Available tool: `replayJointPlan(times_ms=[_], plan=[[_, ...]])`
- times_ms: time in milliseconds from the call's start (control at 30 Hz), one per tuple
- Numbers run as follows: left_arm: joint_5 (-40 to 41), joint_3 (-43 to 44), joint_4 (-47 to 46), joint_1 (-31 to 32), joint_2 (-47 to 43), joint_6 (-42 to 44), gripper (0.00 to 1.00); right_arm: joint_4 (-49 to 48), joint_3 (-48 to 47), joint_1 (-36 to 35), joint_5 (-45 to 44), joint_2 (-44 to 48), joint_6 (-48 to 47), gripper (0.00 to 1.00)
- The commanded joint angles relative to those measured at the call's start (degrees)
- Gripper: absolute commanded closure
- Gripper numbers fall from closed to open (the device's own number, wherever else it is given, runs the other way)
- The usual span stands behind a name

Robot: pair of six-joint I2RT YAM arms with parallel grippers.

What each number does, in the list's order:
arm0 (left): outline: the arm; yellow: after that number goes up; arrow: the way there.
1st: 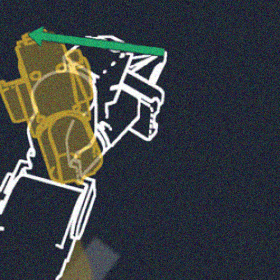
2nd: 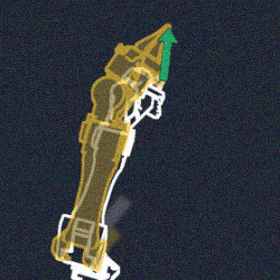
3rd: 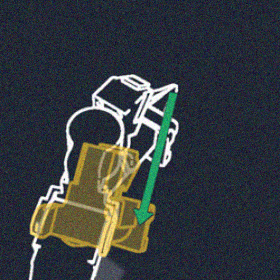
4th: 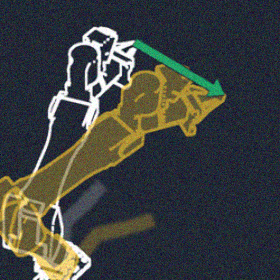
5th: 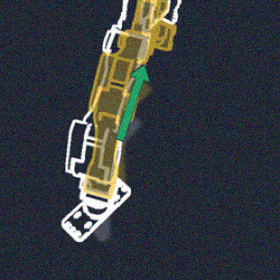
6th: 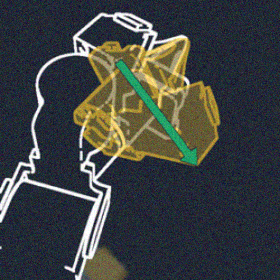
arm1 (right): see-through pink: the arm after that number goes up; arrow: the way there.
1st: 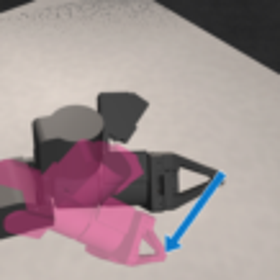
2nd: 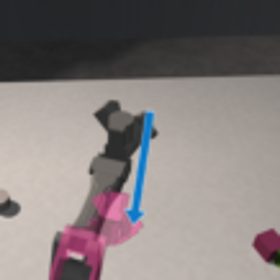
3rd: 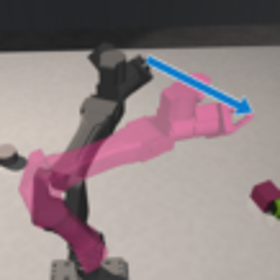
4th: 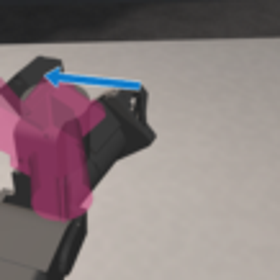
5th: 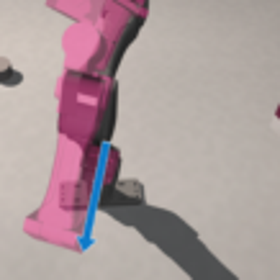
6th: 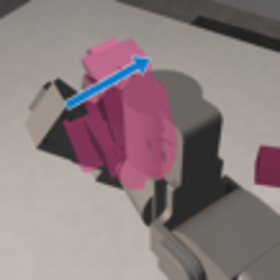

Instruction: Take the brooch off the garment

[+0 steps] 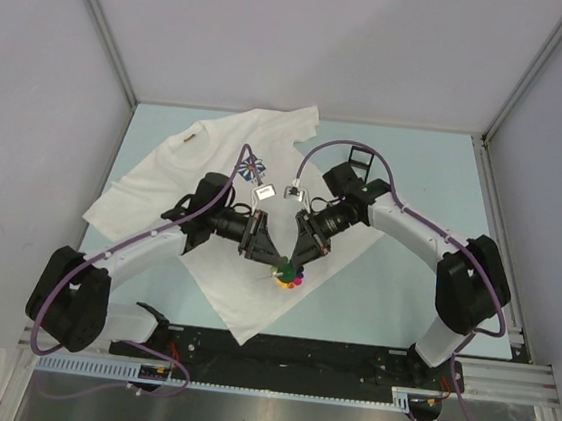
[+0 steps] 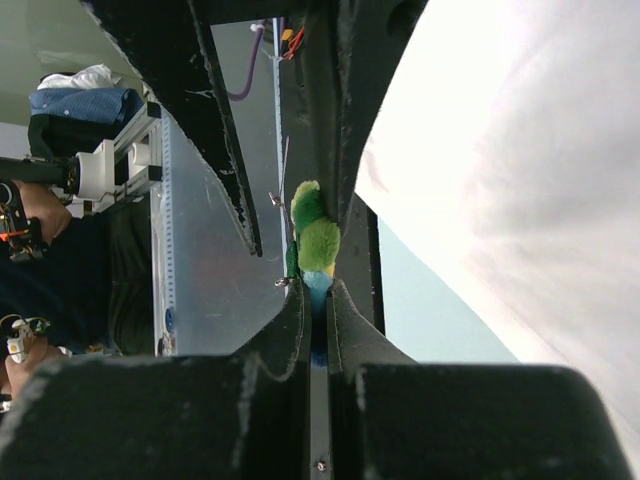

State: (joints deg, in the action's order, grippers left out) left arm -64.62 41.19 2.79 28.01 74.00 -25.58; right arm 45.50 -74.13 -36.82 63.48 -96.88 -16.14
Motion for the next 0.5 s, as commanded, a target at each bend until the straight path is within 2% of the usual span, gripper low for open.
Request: replayJointPlan(times_ms=[0,133,300,367,400,433,467], plan=[[-2.8,-0.1,-4.5,1.3,0.1,-0.5,0.67,-1.6,-0.1,-0.4,1.3,2.8,0.7,1.00],[-3.4,0.0,-4.9,1.8,0.8,-0.8,0.73,-2.9,-0.1,-0.5,1.4,3.0,1.6,1.00],[-3.6,-0.1,-5.7,2.1,0.7,-1.6,0.94,-6.4,0.1,-0.4,-1.3,3.3,4.4,1.00],[-3.0,-0.3,-5.9,2.2,0.2,-1.9,0.99,-9.8,0.4,-0.2,-4.9,4.1,8.0,0.99],[-2.5,-0.5,-6.0,2.1,-0.4,-2.6,1.00,-11.2,1.1,0.1,-6.4,4.6,9.9,0.95],[-2.0,-0.6,-6.2,2.2,-0.8,-3.0,1.00,-14.8,1.8,0.3,-10.2,5.3,13.9,0.83],[-0.8,-0.6,-6.6,2.1,-1.1,-3.8,1.00,-16.9,2.7,0.7,-11.9,7.0,15.9,0.80]])
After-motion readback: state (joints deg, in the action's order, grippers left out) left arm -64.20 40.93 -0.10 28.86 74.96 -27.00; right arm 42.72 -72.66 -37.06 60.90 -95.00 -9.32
